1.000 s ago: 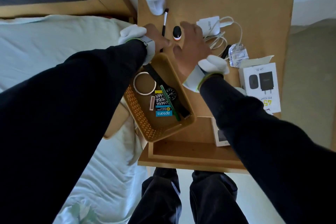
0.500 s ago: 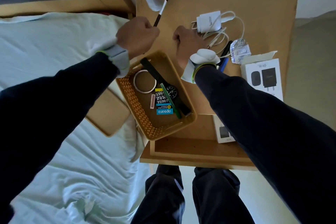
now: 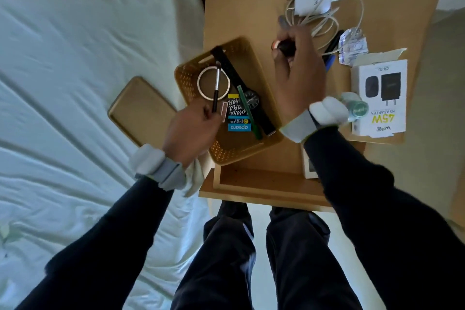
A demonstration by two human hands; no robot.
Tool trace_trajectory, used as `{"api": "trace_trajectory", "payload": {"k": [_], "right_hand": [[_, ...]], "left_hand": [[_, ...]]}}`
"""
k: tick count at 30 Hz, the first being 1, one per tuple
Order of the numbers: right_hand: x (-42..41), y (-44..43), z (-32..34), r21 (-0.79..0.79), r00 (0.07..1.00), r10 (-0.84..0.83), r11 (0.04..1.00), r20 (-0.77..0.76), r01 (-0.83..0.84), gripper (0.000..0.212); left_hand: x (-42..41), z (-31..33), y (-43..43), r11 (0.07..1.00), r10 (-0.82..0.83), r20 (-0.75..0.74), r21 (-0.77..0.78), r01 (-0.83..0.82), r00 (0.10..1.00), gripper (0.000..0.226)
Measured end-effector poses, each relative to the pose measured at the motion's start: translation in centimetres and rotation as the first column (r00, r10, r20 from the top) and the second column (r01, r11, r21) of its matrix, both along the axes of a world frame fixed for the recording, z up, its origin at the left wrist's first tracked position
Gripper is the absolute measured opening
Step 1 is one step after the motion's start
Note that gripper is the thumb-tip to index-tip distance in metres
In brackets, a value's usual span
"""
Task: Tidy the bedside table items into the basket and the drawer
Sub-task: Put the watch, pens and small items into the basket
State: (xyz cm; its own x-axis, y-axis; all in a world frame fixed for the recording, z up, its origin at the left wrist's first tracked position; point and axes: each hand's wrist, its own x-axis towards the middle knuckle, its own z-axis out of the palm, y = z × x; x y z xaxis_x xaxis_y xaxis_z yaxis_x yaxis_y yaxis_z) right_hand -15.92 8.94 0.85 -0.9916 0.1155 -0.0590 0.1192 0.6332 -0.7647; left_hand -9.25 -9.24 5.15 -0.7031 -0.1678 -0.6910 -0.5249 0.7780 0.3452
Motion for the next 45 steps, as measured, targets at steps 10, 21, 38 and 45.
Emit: {"api": "trace_trajectory", "payload": {"k": [10, 21, 38, 45], "right_hand": [[4.4, -1.0, 0.3, 0.146, 0.957, 0.284, 0.946, 0.064, -0.291, 0.019], [1.4, -2.7, -1.8, 0.523, 0.907, 0.421, 0.768, 0.025, -0.370, 0.016], [3.0, -1.5, 0.1, 0.434, 0.943, 0.330, 0.854, -0.027, -0.287, 0.024], [6.1, 0.2, -0.3, 0.271, 0.959, -0.118, 0.961, 0.256, 0.046, 0.035]], "left_hand": [[-2.8, -2.3, 0.6, 0.914, -0.339, 0.186, -0.168, 0.369, 0.922, 0.029], [-4.0, -2.9, 0.5, 0.868, -0.383, 0.126, -0.291, 0.403, 0.915, 0.028], [-3.1, -2.8, 1.2, 0.918, -0.347, -0.333, -0.311, 0.246, 0.876, 0.022], [-5.8, -1.6, 4.7, 0.857, -0.513, -0.572, -0.308, 0.412, 0.640, 0.024]]}}
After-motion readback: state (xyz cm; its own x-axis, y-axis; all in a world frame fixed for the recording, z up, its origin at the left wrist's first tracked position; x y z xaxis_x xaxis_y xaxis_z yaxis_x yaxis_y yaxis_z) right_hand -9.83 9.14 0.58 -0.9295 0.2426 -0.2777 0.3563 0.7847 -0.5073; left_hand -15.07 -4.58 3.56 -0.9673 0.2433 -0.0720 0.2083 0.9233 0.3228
